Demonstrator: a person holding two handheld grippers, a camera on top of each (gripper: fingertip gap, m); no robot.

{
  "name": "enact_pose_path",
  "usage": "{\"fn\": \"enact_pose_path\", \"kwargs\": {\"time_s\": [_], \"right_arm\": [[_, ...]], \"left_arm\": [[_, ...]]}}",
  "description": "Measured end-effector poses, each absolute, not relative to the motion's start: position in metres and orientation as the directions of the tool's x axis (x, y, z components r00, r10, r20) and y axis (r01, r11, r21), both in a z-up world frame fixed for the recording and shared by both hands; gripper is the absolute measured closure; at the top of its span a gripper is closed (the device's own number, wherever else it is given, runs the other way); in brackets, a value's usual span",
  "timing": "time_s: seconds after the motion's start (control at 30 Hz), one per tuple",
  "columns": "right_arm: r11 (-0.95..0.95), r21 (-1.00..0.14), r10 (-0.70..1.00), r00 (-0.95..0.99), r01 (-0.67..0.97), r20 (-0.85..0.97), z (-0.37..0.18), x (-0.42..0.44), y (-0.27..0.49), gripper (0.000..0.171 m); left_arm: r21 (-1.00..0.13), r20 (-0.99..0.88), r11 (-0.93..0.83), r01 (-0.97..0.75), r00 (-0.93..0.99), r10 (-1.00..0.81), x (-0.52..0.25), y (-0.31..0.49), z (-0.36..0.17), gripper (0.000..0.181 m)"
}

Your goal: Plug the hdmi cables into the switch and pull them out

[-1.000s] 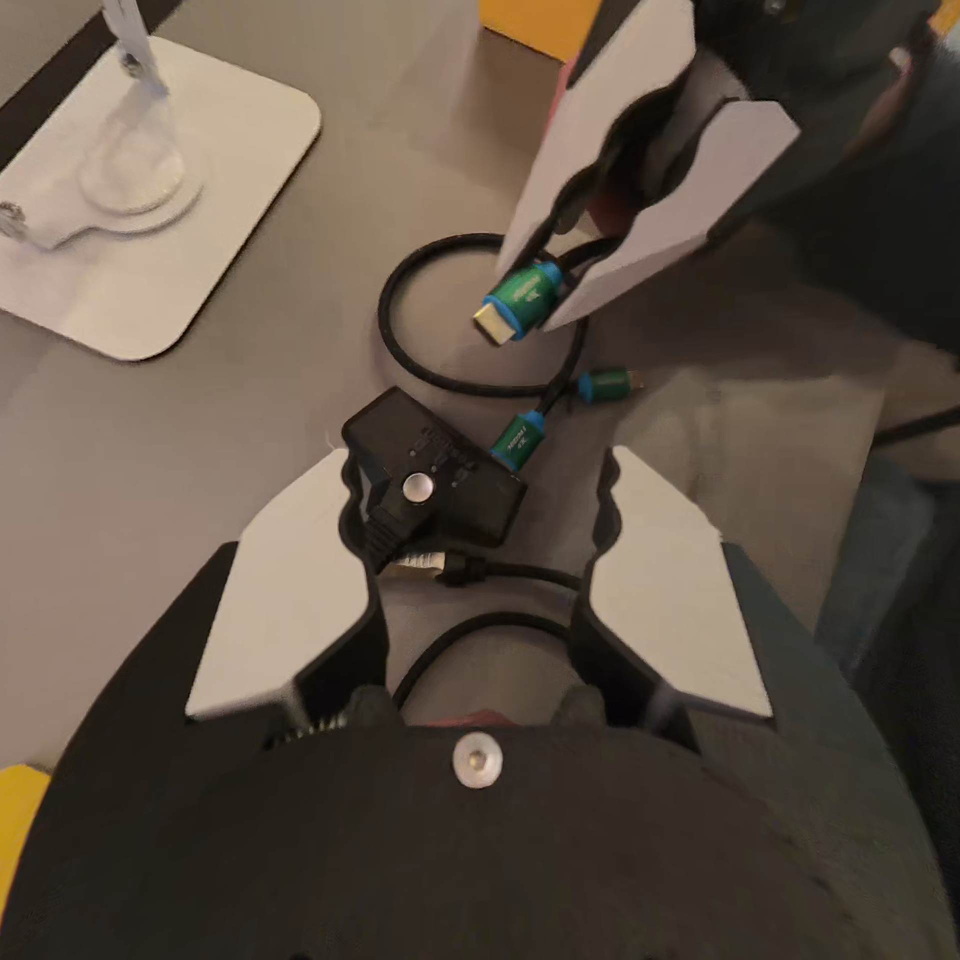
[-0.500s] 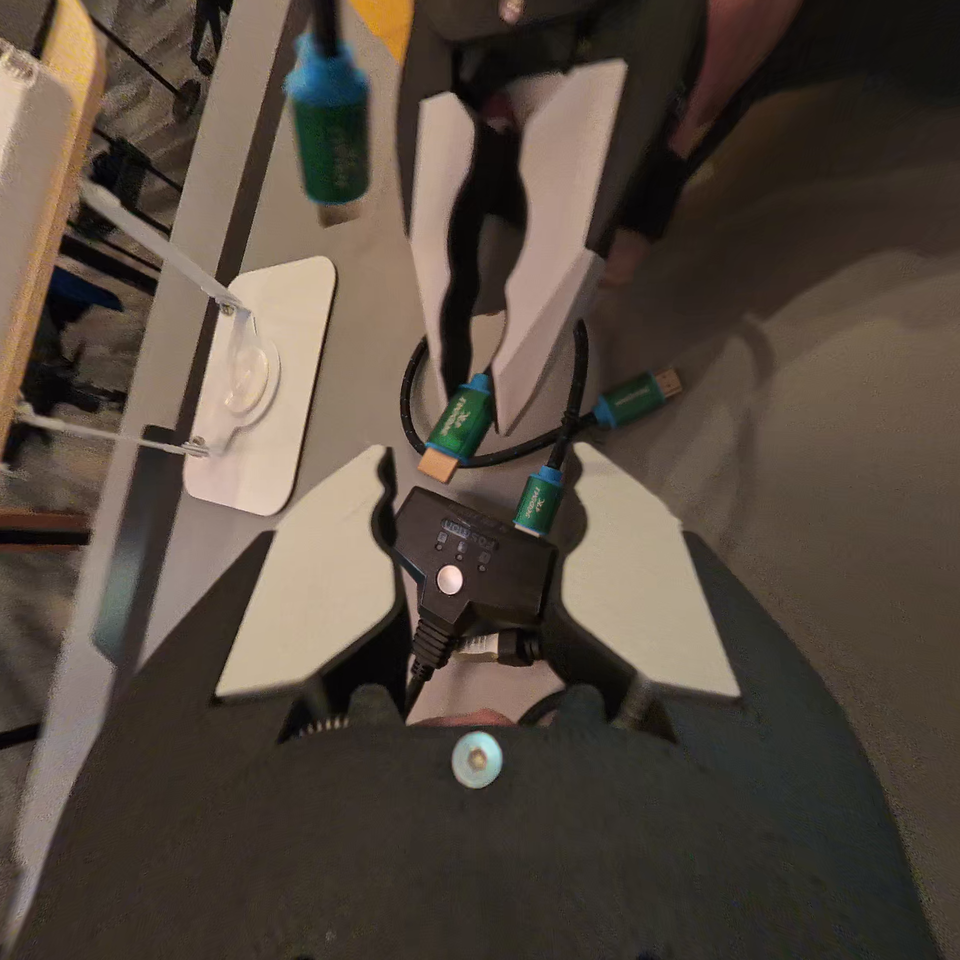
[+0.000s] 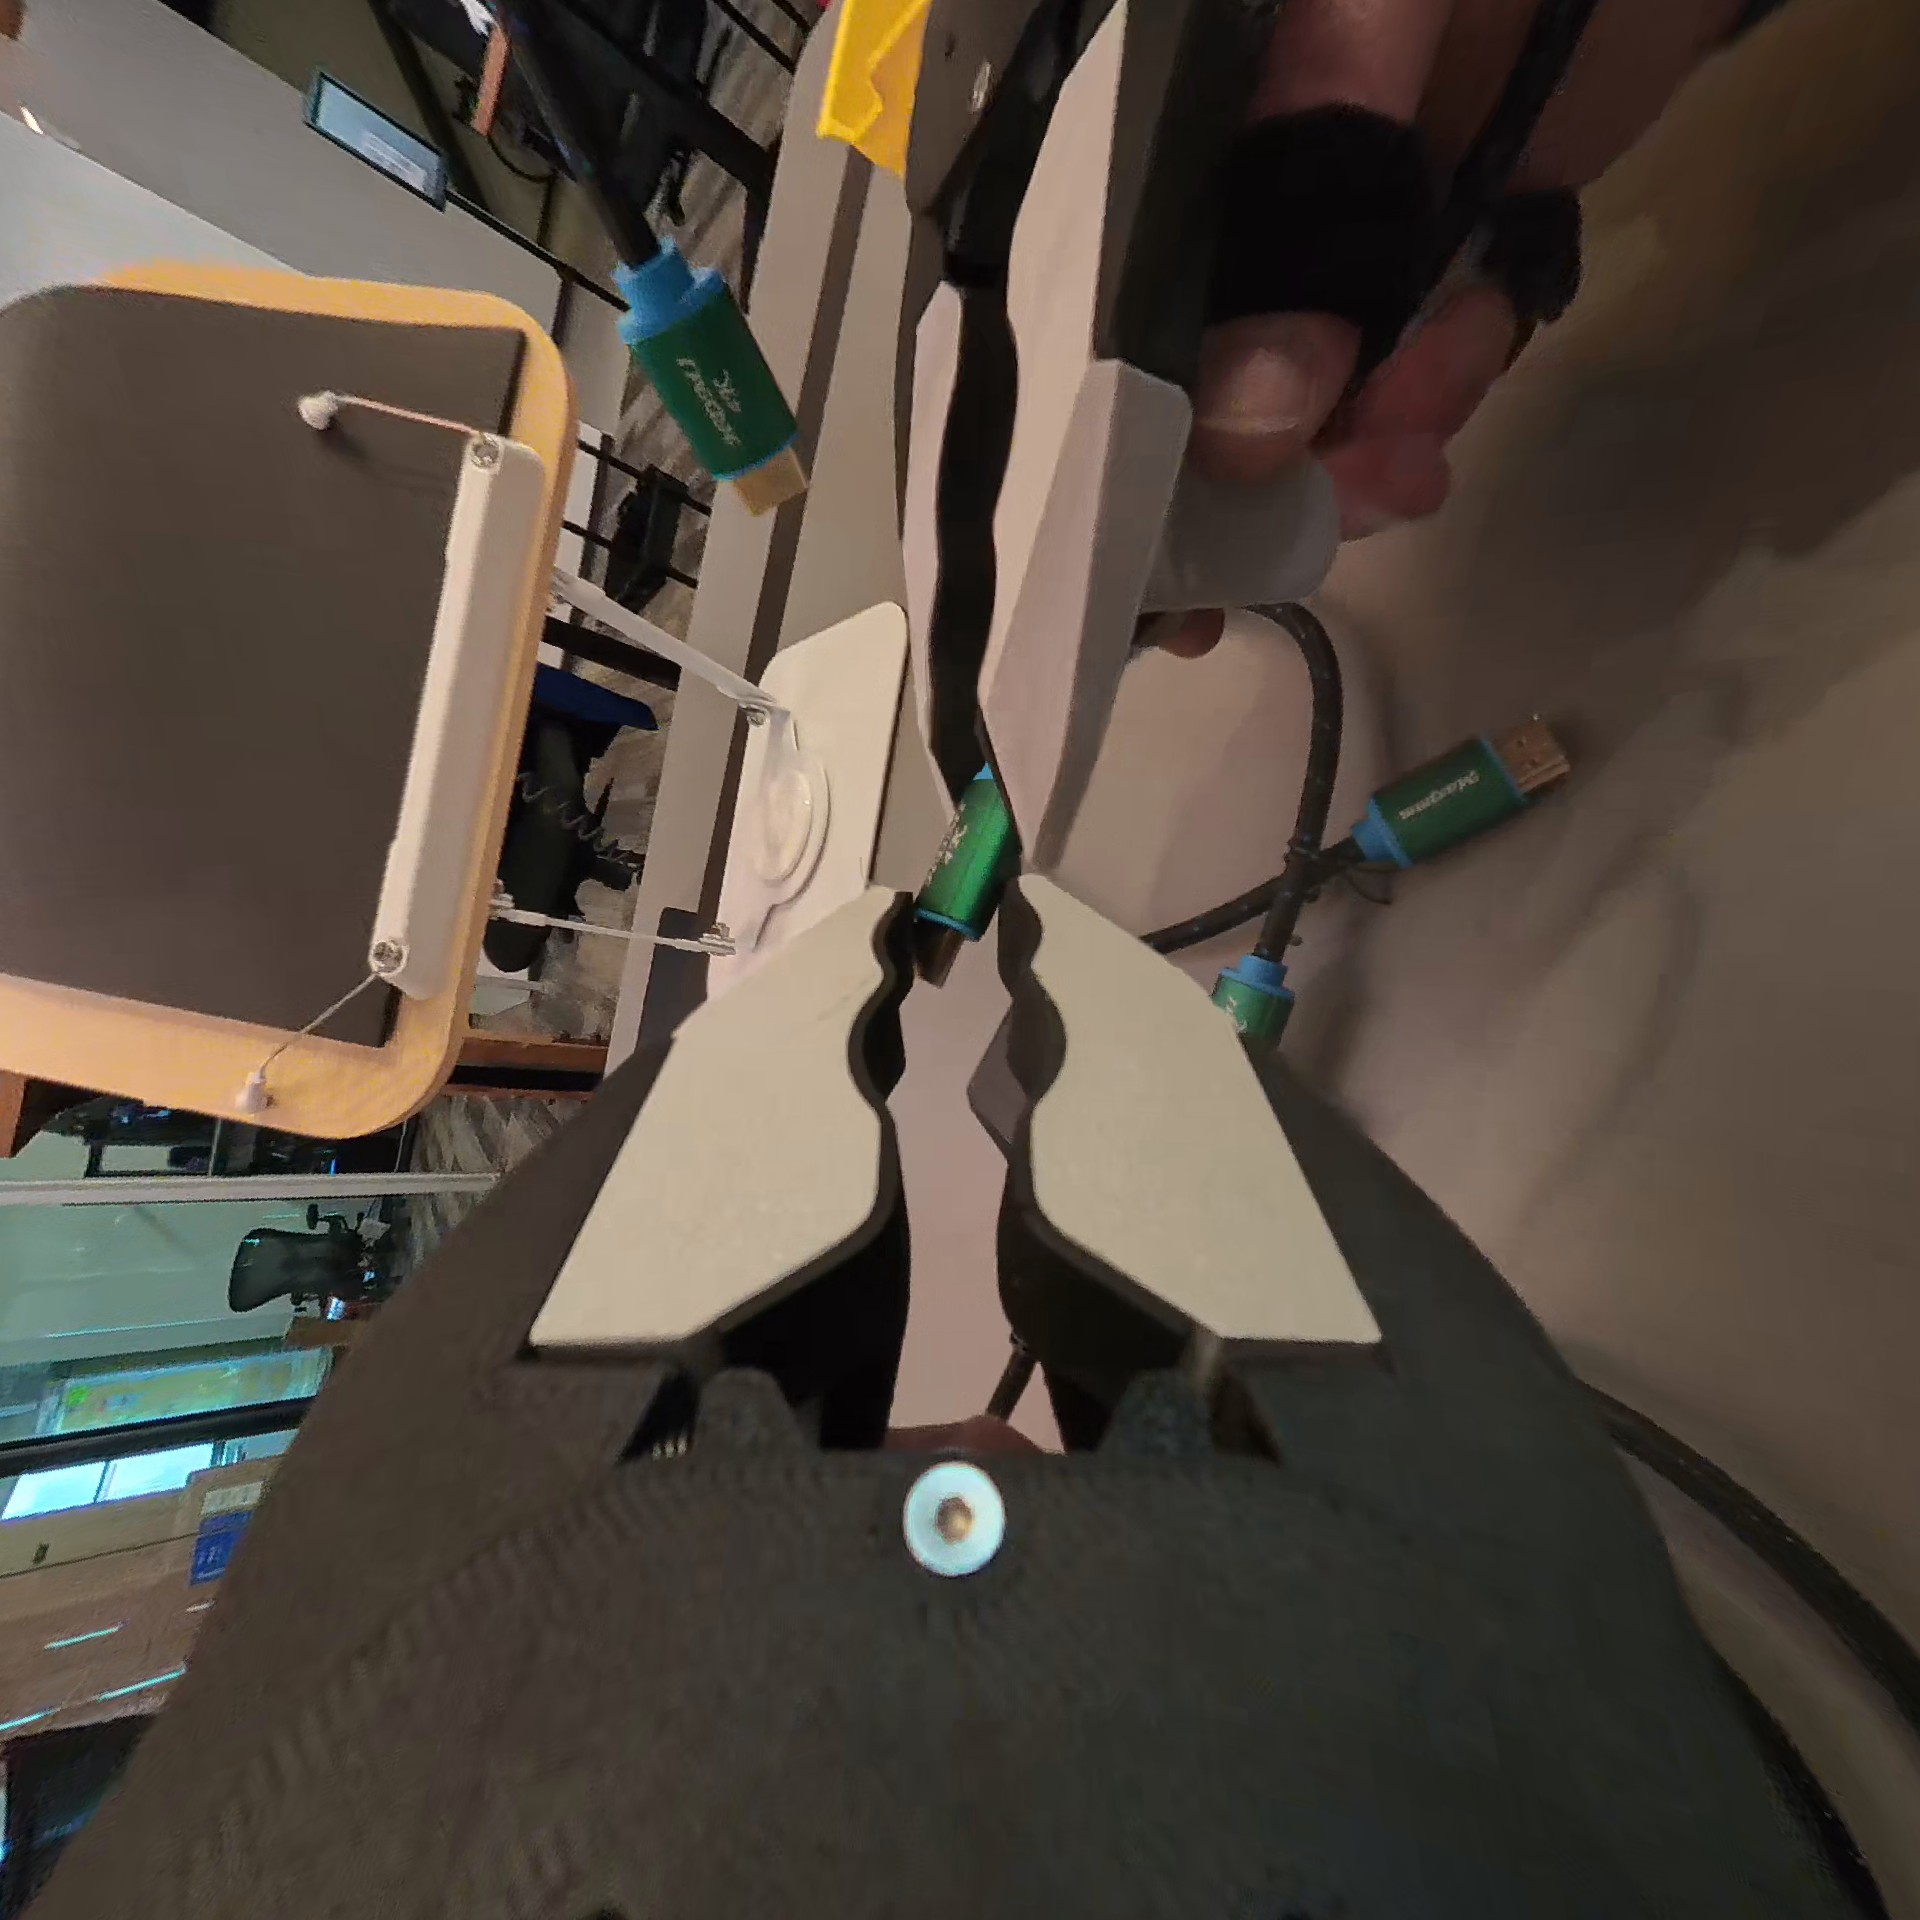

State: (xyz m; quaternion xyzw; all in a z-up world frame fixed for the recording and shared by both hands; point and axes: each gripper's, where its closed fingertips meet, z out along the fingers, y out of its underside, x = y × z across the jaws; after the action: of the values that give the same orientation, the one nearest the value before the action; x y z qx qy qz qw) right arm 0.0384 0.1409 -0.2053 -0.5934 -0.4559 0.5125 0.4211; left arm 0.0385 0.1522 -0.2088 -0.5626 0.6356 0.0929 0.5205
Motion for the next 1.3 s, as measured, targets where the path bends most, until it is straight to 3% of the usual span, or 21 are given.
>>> {"fn": "enact_pose_path", "kwargs": {"time_s": [0.13, 0.3, 0.37, 0.43, 0.63, 0.83, 0.93, 1.1, 1.3], "right_arm": [[-0.299, -0.954, 0.953, 0.047, -0.027, -0.300, -0.184, 0.050, 0.149, 0.152], [-0.293, -0.954, 0.956, 0.047, 0.059, -0.290, -0.199, 0.043, 0.142, 0.143], [-0.290, -0.956, 0.956, 0.064, 0.054, -0.286, -0.200, 0.040, 0.145, 0.149], [-0.254, -0.967, 0.964, 0.078, -0.018, -0.255, -0.188, 0.042, 0.149, 0.158], [-0.252, -0.960, 0.961, 0.089, -0.119, -0.263, -0.176, 0.043, 0.154, 0.157], [-0.313, -0.925, 0.942, 0.057, -0.216, -0.332, -0.164, 0.049, 0.158, 0.153], [-0.280, -0.944, 0.951, 0.087, -0.174, -0.298, -0.170, 0.045, 0.157, 0.156], [-0.311, -0.942, 0.944, 0.069, -0.128, -0.321, -0.177, 0.043, 0.155, 0.147], [-0.313, -0.940, 0.945, 0.055, -0.138, -0.323, -0.174, 0.045, 0.154, 0.153]], "left_arm": [[-0.506, -0.755, 0.334, -0.795, 0.221, -0.618, 0.034, 0.155, -0.200, 0.166], [-0.552, -0.742, 0.309, -0.774, 0.288, -0.605, 0.036, 0.156, -0.192, 0.166], [-0.564, -0.737, 0.292, -0.773, 0.311, -0.600, 0.036, 0.159, -0.190, 0.166], [-0.644, -0.676, 0.249, -0.723, 0.386, -0.628, 0.038, 0.159, -0.187, 0.166], [-0.763, -0.565, 0.174, -0.623, 0.511, -0.648, 0.040, 0.163, -0.178, 0.165], [-0.782, -0.536, 0.155, -0.603, 0.526, -0.660, 0.044, 0.161, -0.183, 0.166], [-0.793, -0.523, 0.145, -0.592, 0.539, -0.660, 0.044, 0.161, -0.184, 0.166], [-0.797, -0.517, 0.139, -0.587, 0.546, -0.659, 0.045, 0.160, -0.183, 0.166], [-0.807, -0.512, 0.144, -0.573, 0.556, -0.655, 0.047, 0.161, -0.181, 0.166]]}}
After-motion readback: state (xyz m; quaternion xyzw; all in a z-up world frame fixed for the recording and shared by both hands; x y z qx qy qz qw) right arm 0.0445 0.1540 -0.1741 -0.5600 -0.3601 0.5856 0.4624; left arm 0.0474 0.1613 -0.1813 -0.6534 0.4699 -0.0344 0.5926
